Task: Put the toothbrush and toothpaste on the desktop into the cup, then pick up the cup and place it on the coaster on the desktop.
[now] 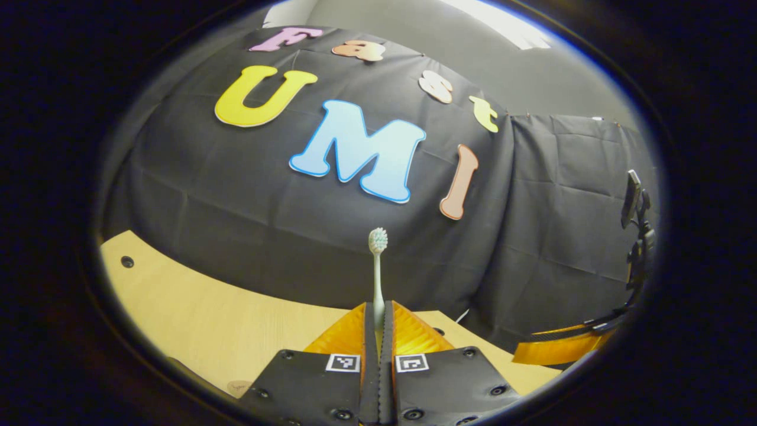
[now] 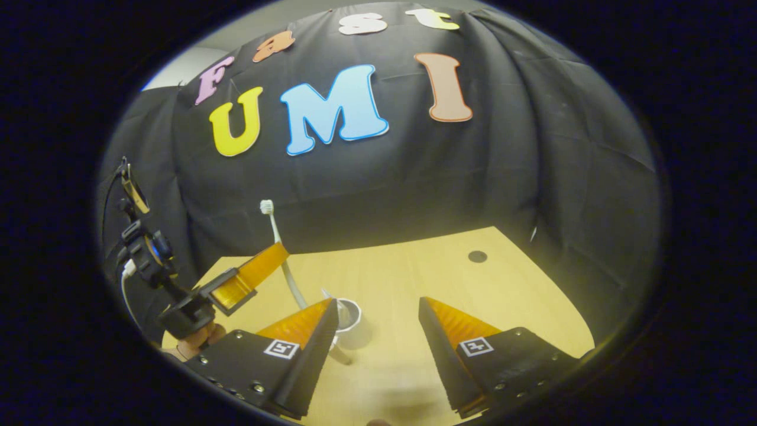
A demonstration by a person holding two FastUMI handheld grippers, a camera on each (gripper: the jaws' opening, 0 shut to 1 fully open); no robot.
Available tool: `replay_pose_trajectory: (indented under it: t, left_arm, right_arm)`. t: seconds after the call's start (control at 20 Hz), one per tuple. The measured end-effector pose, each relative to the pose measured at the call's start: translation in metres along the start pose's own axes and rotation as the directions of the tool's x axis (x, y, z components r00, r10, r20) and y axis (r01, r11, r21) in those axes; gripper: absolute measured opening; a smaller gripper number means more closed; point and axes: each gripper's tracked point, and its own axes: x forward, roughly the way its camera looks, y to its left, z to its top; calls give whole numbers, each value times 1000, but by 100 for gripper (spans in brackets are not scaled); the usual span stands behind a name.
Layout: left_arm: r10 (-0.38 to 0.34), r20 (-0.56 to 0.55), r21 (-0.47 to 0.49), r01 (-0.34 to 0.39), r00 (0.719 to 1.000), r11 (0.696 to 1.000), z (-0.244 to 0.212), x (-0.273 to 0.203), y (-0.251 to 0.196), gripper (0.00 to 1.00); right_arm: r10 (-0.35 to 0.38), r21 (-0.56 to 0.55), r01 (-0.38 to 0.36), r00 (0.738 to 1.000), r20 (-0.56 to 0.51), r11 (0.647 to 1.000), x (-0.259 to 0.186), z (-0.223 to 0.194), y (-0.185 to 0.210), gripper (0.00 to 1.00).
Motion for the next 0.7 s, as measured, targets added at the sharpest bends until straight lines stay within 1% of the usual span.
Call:
replay_pose_trajectory:
  t: [0.05, 0.15, 0.3, 0.35, 0.5, 0.7]
  left_arm:
    - [-8, -6, 10, 8, 1000, 1000, -7, 6, -1, 6]
    - [-23, -24, 37, 24, 999, 999, -23, 13, -3, 9]
    - [-35, -59, 58, 39, 998, 998, -44, 23, -4, 7]
    - [-32, -72, 65, 36, 997, 997, -49, 26, -2, 9]
    - [-21, -96, 86, 29, 995, 996, -64, 30, 1, 7]
    - [-3, -122, 91, 14, 992, 996, -77, 31, 7, 10]
  right_arm:
    - [-12, 11, 12, 1000, -7, 1000, -6, -6, -4, 83]
    - [-48, 14, 48, 999, -13, 999, -17, -13, -12, 83]
    - [-88, 17, 88, 996, -17, 996, -28, -16, -20, 83]
    - [-101, 15, 102, 995, -17, 995, -30, -17, -23, 83]
    - [-125, 19, 125, 992, -19, 992, -36, -16, -25, 83]
    - [-143, 36, 143, 990, -10, 989, -40, -13, -26, 83]
